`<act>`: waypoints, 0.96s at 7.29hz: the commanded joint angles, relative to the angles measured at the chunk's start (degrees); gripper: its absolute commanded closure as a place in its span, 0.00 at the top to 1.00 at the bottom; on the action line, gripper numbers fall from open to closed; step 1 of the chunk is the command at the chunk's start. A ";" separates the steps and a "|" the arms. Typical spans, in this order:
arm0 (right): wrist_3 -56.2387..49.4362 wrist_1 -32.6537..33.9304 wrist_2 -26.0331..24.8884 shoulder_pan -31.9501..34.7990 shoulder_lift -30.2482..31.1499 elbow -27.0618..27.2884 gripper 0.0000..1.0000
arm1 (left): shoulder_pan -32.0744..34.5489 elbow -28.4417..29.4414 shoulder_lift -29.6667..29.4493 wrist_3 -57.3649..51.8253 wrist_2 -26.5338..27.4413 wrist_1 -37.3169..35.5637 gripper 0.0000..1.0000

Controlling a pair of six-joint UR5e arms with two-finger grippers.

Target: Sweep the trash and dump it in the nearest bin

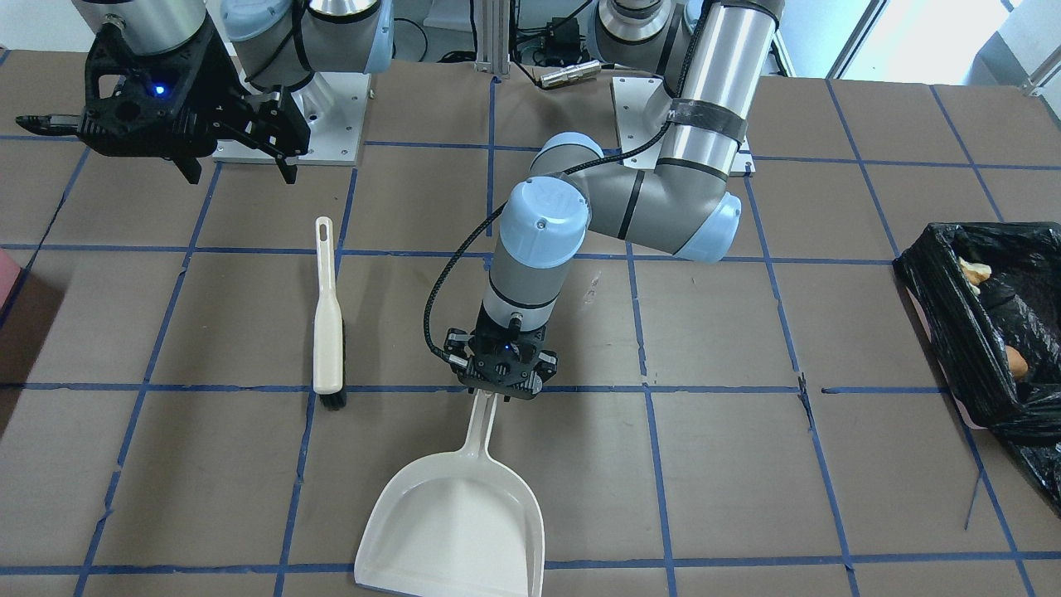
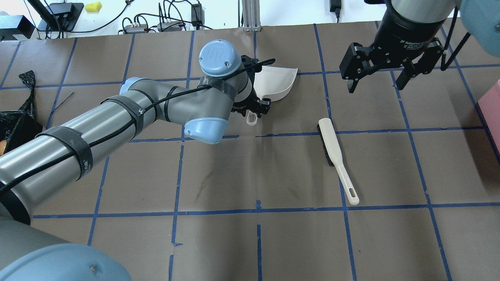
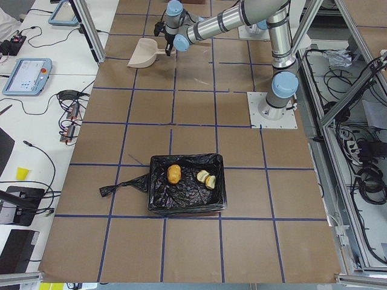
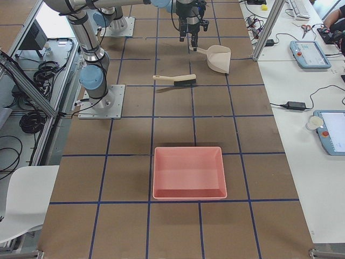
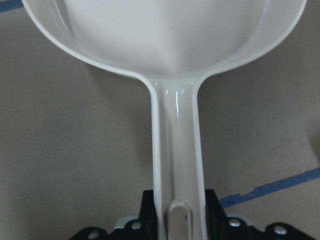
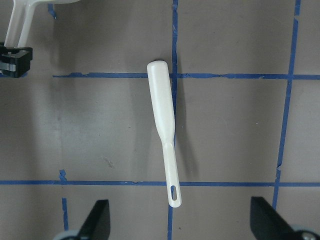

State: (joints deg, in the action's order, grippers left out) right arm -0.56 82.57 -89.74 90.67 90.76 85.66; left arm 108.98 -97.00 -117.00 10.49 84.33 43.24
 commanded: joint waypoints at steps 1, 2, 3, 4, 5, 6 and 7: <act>0.12 -0.04 0.00 0.03 0.03 0.04 1.00 | -0.25 0.23 2.46 2.43 1.78 0.52 1.00; 0.12 0.13 0.00 0.03 -0.06 0.04 1.00 | -2.09 0.32 5.35 2.35 4.93 4.96 1.00; 0.12 0.13 0.00 0.03 0.03 0.04 1.00 | -6.19 0.23 9.29 0.26 4.53 11.88 1.00; 0.30 0.13 0.00 0.03 0.03 0.04 1.00 | -8.93 0.14 13.16 -2.81 4.44 18.39 1.00; 0.30 0.22 0.00 0.03 -0.14 -0.05 1.00 | -11.13 0.58 17.99 -2.93 4.70 24.55 1.00; 0.21 0.22 0.00 0.03 0.03 -0.05 1.00 | -13.85 2.50 21.43 -4.84 4.79 32.96 1.00; 0.12 0.13 0.00 0.03 0.03 -0.05 1.00 | -15.97 5.65 23.64 -6.60 5.14 45.23 1.00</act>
State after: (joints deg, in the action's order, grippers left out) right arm -0.35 82.77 -89.74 90.70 90.76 85.61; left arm 95.93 -94.42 -96.95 6.01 89.14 75.33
